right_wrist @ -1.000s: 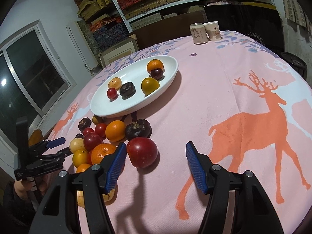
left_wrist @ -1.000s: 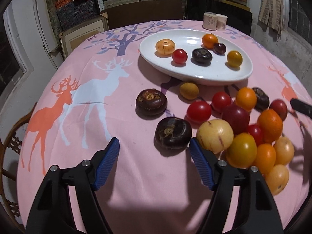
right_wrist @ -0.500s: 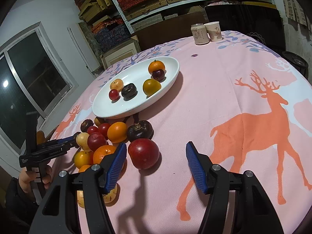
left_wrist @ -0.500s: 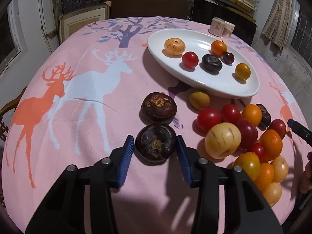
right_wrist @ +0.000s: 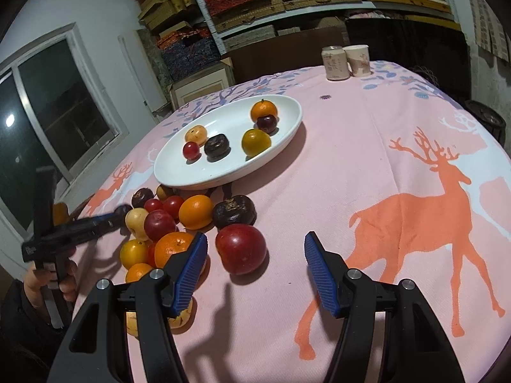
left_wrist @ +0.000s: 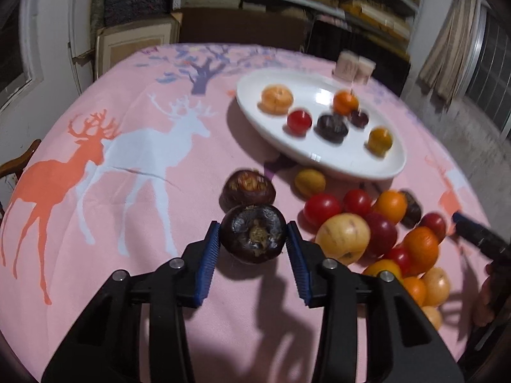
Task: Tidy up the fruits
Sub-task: 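Grasp a dark purple tomato with the left tool while the right grasps a large red tomato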
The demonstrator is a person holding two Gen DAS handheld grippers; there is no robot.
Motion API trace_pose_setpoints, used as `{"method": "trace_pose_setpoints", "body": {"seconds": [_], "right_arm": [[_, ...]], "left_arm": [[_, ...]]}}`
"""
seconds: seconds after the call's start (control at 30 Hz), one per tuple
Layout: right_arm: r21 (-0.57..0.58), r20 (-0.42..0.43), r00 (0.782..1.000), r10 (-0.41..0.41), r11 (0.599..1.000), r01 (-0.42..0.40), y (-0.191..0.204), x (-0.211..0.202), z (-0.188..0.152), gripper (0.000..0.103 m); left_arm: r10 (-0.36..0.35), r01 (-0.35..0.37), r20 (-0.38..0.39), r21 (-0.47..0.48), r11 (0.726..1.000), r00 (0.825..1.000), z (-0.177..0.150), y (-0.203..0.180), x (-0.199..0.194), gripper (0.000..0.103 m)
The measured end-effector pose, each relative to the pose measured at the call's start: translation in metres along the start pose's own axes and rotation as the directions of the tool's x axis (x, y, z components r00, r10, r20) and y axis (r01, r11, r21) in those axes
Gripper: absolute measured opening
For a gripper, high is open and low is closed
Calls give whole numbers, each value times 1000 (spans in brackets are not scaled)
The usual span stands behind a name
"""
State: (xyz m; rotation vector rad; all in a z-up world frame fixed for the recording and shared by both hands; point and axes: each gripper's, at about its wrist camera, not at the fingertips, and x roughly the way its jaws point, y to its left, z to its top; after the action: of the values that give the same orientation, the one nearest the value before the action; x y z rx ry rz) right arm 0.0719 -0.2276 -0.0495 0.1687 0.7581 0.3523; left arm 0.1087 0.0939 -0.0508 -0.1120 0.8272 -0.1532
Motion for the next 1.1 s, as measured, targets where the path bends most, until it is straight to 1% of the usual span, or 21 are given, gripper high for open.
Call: {"method": "trace_pose_setpoints", "body": {"seconds": [0.07, 0.2, 0.27, 0.33, 0.37, 0.43, 0.67, 1.1], "right_arm": [[-50, -27, 1000, -17, 999, 15, 9, 5, 0, 64], [-83, -102, 993, -60, 995, 52, 17, 24, 3, 64], [-71, -134, 990, -53, 997, 44, 18, 32, 4, 58], [-54, -157, 987, -37, 998, 29, 17, 38, 4, 44], [-48, -161, 986, -36, 998, 29, 16, 39, 4, 41], [-29, -156, 988, -20, 999, 16, 13, 37, 4, 41], [33, -115, 993, -10, 999, 13, 3, 29, 3, 40], [26, -85, 996, -4, 1000, 6, 4, 23, 3, 41]], "left_arm": [[15, -15, 45, -9, 1000, 999, -1, 1, -9, 41], [43, -45, 59, 35, 998, 997, -1, -10, -11, 41], [49, -53, 63, 53, 997, 997, -2, -14, -12, 41], [53, -57, 70, 67, 996, 996, -2, -18, -13, 41], [53, -59, 73, 70, 996, 996, -3, -18, -13, 41], [50, -55, 74, 70, 996, 996, -4, -17, -14, 41], [40, -45, 73, 65, 997, 996, -5, -15, -14, 41], [43, -49, 80, 72, 996, 996, -5, -17, -15, 41]]}}
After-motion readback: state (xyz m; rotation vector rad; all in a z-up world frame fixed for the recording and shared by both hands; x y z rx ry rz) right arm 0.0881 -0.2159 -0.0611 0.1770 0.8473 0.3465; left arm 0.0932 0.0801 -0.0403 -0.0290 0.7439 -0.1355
